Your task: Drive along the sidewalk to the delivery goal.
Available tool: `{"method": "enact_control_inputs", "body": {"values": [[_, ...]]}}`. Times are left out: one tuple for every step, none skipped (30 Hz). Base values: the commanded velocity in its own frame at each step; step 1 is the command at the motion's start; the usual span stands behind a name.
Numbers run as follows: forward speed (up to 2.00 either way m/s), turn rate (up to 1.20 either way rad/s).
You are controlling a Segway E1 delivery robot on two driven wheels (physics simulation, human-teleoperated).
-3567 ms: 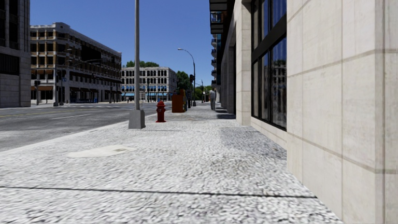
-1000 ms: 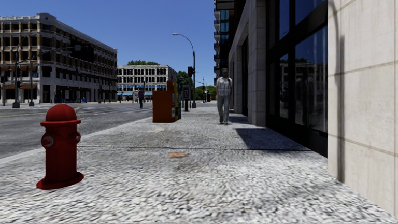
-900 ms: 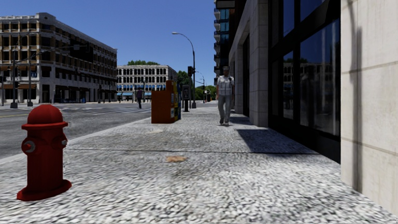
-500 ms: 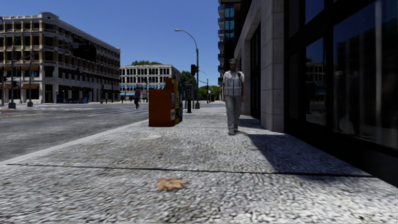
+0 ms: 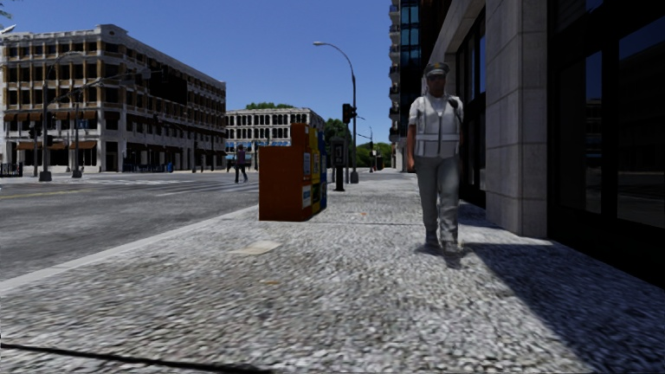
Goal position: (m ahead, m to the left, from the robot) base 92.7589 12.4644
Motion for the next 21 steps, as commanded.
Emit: {"method": "enact_control_inputs", "body": {"values": [[2.0, 0.16], [2.0, 0.13], [2.0, 0.0], [2.0, 0.0], [2.0, 0.0], [2.0, 0.0], [2.0, 0.0], [2.0, 0.0], [2.0, 0.0], [2.0, 0.0], [2.0, 0.0], [2.0, 0.0], [2.0, 0.0], [2.0, 0.0], [2.0, 0.0], [2.0, 0.0], [2.0, 0.0], [2.0, 0.0], [2.0, 0.0], [2.0, -0.01], [2.0, -0.01]]}}
